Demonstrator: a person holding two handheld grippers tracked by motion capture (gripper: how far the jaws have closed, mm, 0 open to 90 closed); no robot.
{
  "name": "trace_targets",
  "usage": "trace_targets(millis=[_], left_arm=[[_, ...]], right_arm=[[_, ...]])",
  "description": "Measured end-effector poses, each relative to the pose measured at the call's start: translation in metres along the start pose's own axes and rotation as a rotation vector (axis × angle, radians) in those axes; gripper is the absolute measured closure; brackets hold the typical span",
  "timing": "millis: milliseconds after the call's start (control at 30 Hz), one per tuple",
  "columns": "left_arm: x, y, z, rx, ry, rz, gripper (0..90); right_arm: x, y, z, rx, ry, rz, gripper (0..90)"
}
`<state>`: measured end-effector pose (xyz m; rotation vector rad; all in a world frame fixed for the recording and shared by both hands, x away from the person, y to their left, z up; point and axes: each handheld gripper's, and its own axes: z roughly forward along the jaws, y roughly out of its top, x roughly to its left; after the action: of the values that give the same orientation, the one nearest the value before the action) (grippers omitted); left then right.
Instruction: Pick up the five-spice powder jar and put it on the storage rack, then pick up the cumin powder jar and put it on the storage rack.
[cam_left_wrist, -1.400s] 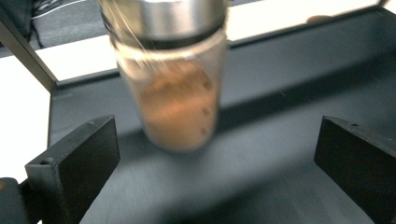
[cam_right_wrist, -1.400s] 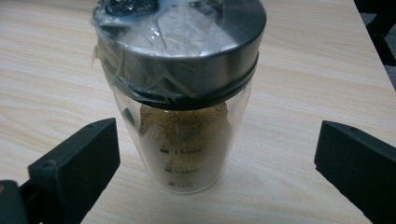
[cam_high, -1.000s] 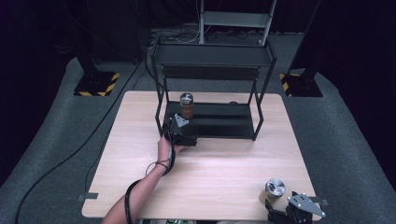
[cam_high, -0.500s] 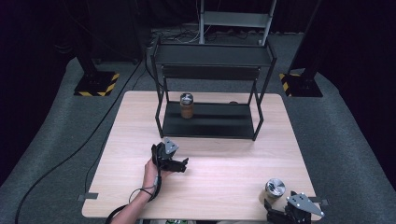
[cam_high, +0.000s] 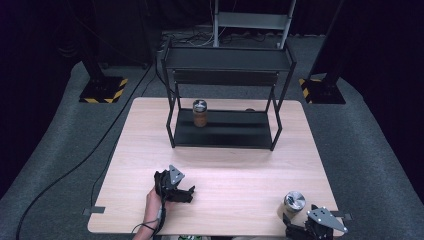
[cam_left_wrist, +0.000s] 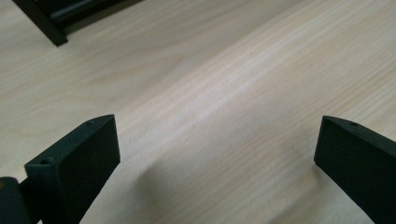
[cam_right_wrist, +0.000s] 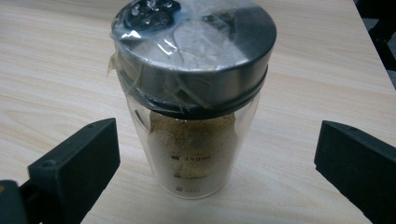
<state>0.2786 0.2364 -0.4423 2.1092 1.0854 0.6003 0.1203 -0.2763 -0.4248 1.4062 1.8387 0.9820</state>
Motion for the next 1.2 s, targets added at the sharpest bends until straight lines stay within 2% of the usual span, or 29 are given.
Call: trace_targets(millis=[200,500,600,733,867,967,1067,1200], left_arm=[[0.007,-0.004,-0.003,-0.008,-0.005,-0.042,0.0],[0.009,-0.002,-0.004,0.019,0.006,-0.051,0.0],[0.014,-0.002,-0.003,0.028,-0.011,-0.072,0.0],[0.016,-0.002,-0.003,0.029,-0.016,-0.076,0.0],[0.021,-0.001,-0.002,0.035,-0.036,-0.094,0.0],[0.022,-0.001,-0.002,0.036,-0.043,-0.088,0.0],[0.021,-0.001,-0.002,0.035,-0.038,-0.083,0.0],[0.022,-0.001,-0.002,0.036,-0.044,-0.084,0.0]], right_arm=[[0.000,0.000,0.001,0.003,0.003,-0.005,0.0],[0.002,0.001,0.000,-0.002,0.006,-0.016,0.0],[0.003,0.001,0.001,0.001,0.005,-0.017,0.0],[0.002,0.001,0.002,-0.002,0.023,-0.003,0.0],[0.003,0.003,0.004,0.005,0.027,-0.011,0.0],[0.008,0.003,0.005,0.005,0.012,-0.032,0.0],[0.008,0.001,0.004,-0.017,0.020,-0.035,0.0],[0.007,-0.001,0.009,-0.017,0.036,-0.043,0.0]])
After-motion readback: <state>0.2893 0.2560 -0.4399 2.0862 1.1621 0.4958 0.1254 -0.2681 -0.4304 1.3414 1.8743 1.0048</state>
